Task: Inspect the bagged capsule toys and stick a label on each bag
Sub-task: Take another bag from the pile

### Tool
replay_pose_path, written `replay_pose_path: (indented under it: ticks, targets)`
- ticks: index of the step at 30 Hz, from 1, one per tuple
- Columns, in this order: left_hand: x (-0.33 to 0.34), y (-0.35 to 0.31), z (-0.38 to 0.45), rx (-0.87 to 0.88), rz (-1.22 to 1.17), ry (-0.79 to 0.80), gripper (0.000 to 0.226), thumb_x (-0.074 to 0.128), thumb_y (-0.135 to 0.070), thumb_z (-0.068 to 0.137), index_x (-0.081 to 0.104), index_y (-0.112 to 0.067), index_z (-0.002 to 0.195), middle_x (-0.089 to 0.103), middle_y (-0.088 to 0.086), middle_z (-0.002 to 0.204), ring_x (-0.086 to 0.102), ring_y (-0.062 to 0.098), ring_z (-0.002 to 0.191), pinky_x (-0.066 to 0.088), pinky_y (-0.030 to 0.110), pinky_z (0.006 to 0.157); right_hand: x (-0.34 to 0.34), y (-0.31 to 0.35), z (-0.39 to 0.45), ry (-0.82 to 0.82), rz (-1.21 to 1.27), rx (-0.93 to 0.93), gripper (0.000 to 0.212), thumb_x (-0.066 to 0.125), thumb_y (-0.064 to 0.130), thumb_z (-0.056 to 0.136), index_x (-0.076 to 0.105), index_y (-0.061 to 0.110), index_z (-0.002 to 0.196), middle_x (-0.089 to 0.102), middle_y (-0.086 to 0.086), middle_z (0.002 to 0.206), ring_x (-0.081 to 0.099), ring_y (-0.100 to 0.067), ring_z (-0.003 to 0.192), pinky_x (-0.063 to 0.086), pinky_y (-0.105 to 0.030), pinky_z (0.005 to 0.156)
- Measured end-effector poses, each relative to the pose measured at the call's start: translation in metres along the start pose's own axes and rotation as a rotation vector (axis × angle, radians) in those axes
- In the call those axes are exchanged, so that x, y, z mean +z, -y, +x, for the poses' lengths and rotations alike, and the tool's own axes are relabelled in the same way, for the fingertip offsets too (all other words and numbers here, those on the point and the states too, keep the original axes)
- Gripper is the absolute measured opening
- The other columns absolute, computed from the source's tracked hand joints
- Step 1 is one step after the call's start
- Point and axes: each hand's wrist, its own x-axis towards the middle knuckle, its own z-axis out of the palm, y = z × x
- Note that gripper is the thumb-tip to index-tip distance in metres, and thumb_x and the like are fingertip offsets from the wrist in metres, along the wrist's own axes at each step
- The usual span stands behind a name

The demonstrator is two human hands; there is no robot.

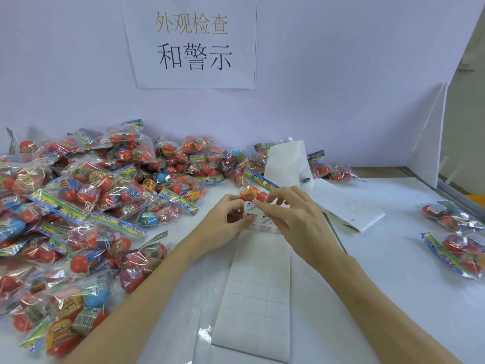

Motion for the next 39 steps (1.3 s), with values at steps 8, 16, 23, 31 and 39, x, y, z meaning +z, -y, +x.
replay_pose_path:
  ticks: [8,16,23,31,39]
  targets:
    - [0.0,-0.002,-0.002,0.003,-0.012,-0.024,0.019,0.067,-0.017,0.101,0.072,-0.002,0.112,0.055,0.008,0.12,0.065,0.019,0.099,0.052,0.027,0.093,0.0,0.007,-0.002,-0.04,0.383,0.26,0.026,0.083,0.006,0.087,0.083,0.019,0.11,0.072,0.002,0.111,0.068,-0.006,0.102,0.052,-0.02,0.088]
    - [-0.001,0.003,0.002,-0.077,-0.227,-0.079,0.012,0.064,-0.013,0.102,0.075,-0.012,0.105,0.065,0.01,0.121,0.069,0.019,0.105,0.054,0.02,0.085,-0.008,0.013,0.006,-0.144,0.562,0.461,0.015,0.073,0.003,0.094,0.078,0.017,0.098,0.075,0.009,0.101,0.071,-0.013,0.096,0.054,-0.023,0.086]
    - [-0.005,0.003,0.0,0.059,-0.411,-0.367,0.026,0.06,0.003,0.101,0.077,-0.016,0.107,0.079,-0.001,0.103,0.074,0.017,0.089,0.057,0.026,0.081,-0.018,0.0,0.009,-0.18,0.865,0.858,0.016,0.071,0.01,0.097,0.08,0.023,0.097,0.078,0.008,0.088,0.07,-0.006,0.08,0.053,-0.017,0.074]
    - [0.004,-0.006,-0.002,0.193,-0.424,-0.27,0.054,0.064,0.007,0.097,0.061,-0.029,0.136,0.071,0.006,0.111,0.077,0.029,0.089,0.062,0.033,0.077,-0.014,0.009,0.01,-0.078,0.881,0.838,0.028,0.071,0.007,0.096,0.076,0.028,0.116,0.078,0.0,0.087,0.071,-0.008,0.075,0.057,-0.021,0.077]
    - [0.013,-0.012,-0.003,0.228,-0.413,-0.243,0.062,0.071,0.008,0.09,0.062,-0.033,0.135,0.073,0.003,0.115,0.074,0.024,0.097,0.061,0.033,0.09,-0.014,0.013,0.01,-0.063,0.897,0.767,0.031,0.074,0.004,0.094,0.068,0.016,0.123,0.077,-0.006,0.084,0.076,-0.02,0.079,0.058,-0.023,0.078]
